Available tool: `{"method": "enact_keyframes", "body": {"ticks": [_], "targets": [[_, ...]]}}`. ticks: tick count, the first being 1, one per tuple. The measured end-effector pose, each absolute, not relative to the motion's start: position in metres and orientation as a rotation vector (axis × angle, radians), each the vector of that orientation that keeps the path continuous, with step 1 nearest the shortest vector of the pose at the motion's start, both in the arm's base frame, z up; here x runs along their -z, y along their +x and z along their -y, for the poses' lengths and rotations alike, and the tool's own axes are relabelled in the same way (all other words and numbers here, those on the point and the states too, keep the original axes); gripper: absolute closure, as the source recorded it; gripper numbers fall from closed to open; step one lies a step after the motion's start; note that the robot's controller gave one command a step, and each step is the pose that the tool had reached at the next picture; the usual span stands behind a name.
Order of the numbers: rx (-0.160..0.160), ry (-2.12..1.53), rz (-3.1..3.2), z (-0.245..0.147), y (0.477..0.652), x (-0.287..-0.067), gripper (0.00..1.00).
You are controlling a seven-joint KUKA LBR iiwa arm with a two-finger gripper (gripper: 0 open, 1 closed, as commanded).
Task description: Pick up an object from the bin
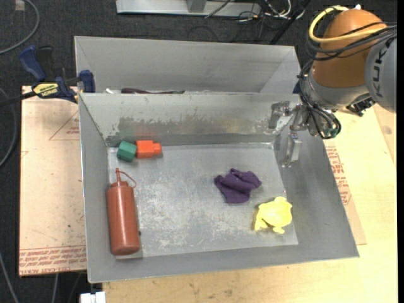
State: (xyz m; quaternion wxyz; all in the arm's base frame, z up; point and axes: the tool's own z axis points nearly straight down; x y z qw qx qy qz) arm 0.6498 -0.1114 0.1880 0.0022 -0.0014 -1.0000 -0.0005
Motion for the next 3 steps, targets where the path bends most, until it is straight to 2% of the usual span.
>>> {"method": "enact_keyframes", "body": {"ticks": [1, 2, 3], "targets": [[0.000, -0.002, 3.144, 0.111, 0.651, -0.193, 0.00], [0.001, 0.112, 3.143, 0.108, 0.619, -0.182, 0.00], [0.003, 0.157, 3.134, 0.101, 0.607, -0.226, 0.00]]}}
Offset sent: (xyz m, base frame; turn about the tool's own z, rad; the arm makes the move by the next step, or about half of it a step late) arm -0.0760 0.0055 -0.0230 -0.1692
